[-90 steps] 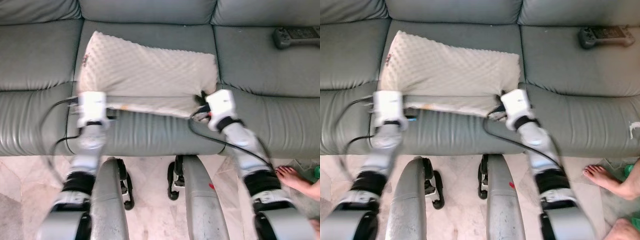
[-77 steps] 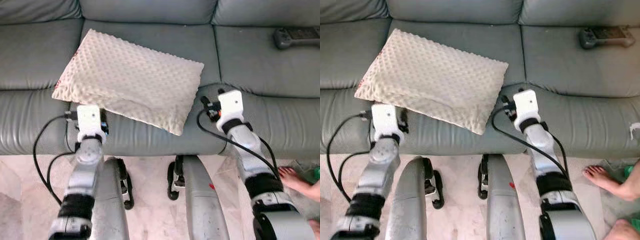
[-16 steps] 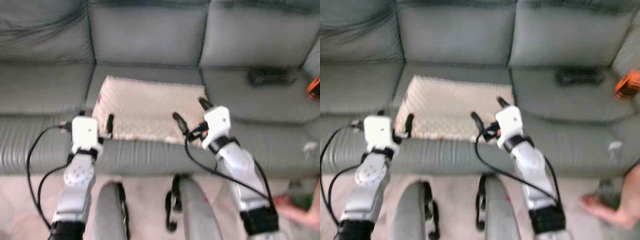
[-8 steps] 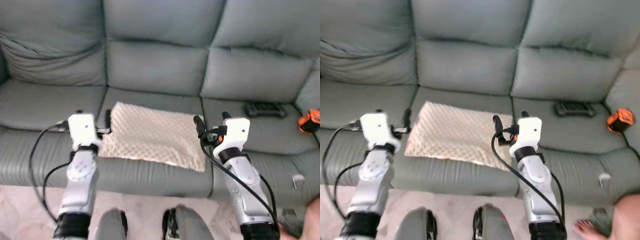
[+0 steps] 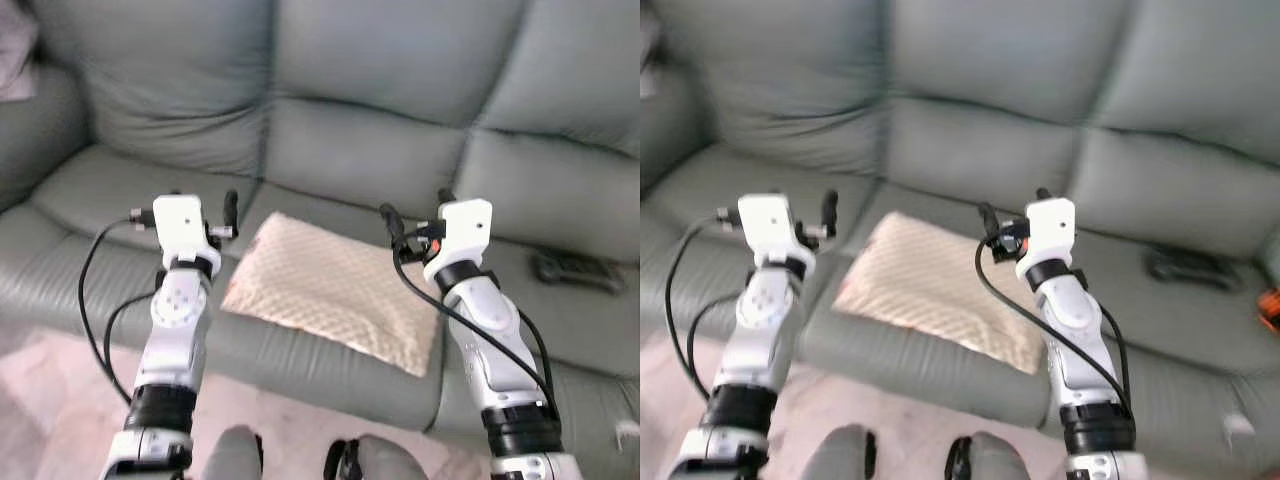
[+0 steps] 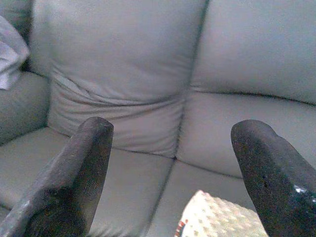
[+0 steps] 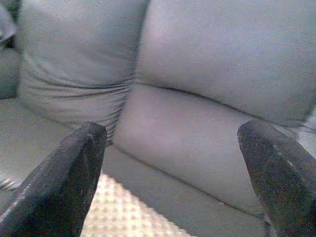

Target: Move the pillow to the sofa

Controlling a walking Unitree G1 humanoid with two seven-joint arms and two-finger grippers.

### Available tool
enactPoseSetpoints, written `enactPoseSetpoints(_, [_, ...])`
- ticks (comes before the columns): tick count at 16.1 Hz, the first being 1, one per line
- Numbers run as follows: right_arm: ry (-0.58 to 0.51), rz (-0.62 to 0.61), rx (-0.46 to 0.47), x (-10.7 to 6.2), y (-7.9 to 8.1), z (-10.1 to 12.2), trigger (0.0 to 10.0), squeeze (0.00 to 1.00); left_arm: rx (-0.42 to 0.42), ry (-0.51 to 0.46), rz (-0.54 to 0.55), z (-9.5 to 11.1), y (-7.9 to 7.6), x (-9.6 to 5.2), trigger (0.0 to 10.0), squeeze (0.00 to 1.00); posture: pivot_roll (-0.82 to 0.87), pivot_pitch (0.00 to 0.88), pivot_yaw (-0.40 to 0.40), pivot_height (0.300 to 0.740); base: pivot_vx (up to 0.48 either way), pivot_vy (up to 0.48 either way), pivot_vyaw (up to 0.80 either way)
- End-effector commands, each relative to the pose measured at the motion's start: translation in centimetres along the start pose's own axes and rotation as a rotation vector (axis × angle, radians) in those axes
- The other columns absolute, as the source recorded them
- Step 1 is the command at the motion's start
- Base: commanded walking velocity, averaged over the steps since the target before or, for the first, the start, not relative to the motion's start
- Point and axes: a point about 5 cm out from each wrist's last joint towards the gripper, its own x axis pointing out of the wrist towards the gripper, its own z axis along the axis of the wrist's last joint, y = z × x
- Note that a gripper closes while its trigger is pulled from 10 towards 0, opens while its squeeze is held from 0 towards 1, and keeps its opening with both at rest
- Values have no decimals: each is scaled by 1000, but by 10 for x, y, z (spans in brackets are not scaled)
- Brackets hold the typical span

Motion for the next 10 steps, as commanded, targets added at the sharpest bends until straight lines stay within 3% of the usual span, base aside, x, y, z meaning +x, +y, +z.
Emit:
enactPoseSetpoints(1, [15,-3,5,-3,0,-4,10000,0,4,12,4,-3,2,0,10000,0,-40,87,-42,740,0,416,800])
enactPoseSetpoints(3, [61,-39,28,-21,1,-20,10000,0,31,54,16,-16,9,-14,10000,0,-32,92,-38,740,0,480,800])
enactPoseSetpoints(5, [99,-57,16,-29,-6,-32,10000,0,38,116,-44,-34,-4,-37,10000,0,-28,88,-39,740,0,480,797])
enactPoseSetpoints(6, [109,-70,15,-27,-10,-33,10000,0,47,123,-40,-37,-4,-36,10000,0,-32,75,-45,740,0,480,788])
enactPoseSetpoints(8, [94,-57,9,-16,-9,-30,10000,0,69,85,-7,-25,9,-14,10000,0,-23,60,-55,740,0,480,722])
enactPoseSetpoints(10, [116,-87,20,-17,-13,-36,10000,0,74,93,21,-25,15,-15,10000,0,-18,66,-57,740,0,480,572])
